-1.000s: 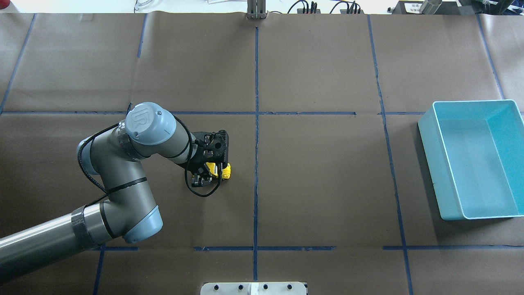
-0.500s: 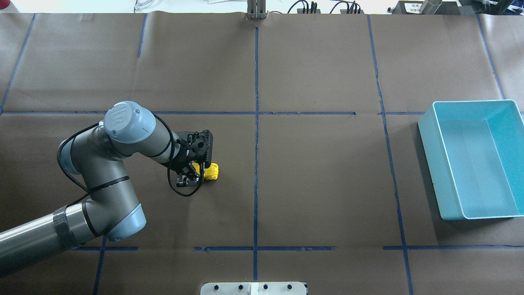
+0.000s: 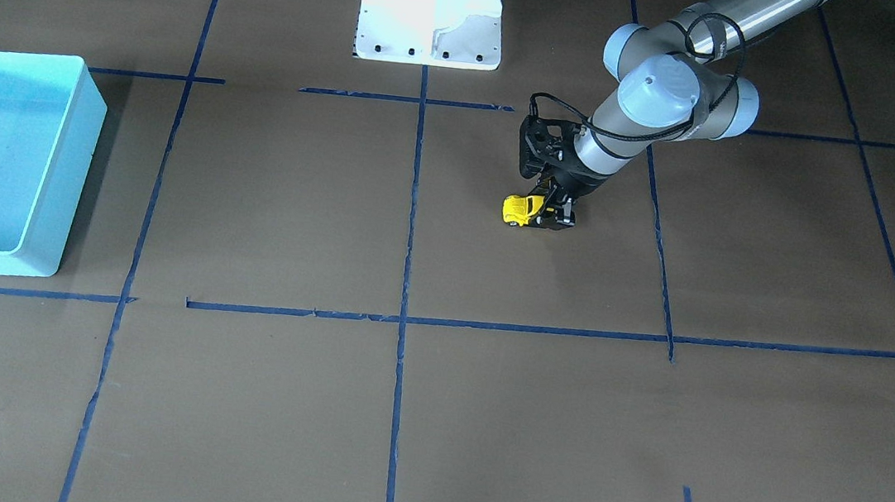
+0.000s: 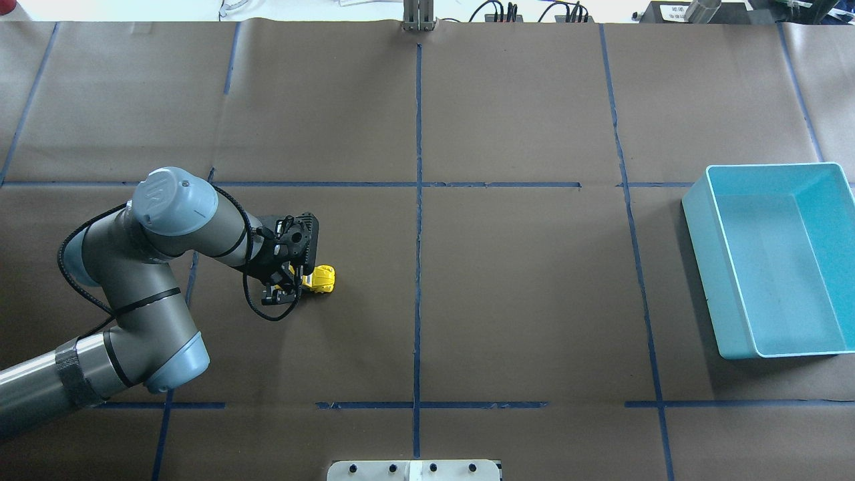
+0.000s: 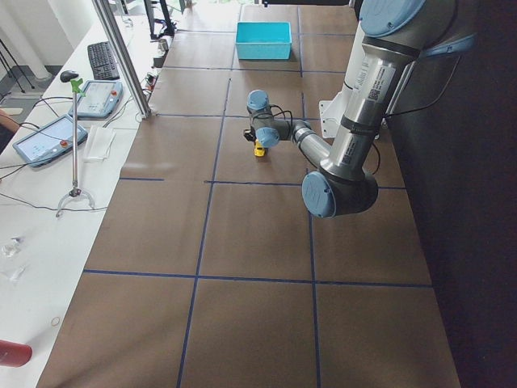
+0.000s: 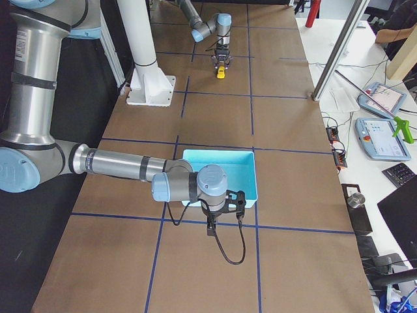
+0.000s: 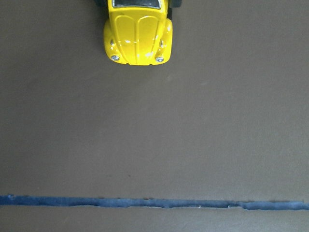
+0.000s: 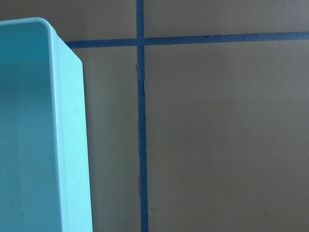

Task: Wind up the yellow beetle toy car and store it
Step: 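Drag the car backward along the table toward the left arm's base, then open the left gripper and let the car roll toward the blue bin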

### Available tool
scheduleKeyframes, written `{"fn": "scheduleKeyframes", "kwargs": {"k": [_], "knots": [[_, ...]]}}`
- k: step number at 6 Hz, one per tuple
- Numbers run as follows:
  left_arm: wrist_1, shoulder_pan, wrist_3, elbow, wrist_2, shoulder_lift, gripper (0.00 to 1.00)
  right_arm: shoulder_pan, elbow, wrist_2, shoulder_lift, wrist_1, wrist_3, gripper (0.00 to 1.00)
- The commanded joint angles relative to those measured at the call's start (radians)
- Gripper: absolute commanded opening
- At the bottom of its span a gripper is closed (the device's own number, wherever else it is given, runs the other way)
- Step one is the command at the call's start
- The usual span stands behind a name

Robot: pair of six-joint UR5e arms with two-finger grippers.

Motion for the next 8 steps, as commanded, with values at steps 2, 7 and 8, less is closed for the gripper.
{"fn": "scheduleKeyframes", "kwargs": {"k": [2, 7, 8], "knots": [[-0.004, -0.019, 0.026, -0.014, -0.003, 0.021, 1.0, -0.001, 0.0, 0.0, 0.0, 0.0, 0.0, 1.0], [0.061, -0.08, 0.013, -0.047, -0.036, 0.021, 1.0, 0.0, 0.0, 0.0, 0.0, 0.0, 0.0, 1.0], [0.236, -0.109, 0.014, -0.137, -0.033, 0.021, 1.0, 0.0, 0.0, 0.0, 0.0, 0.0, 0.0, 1.0]]}}
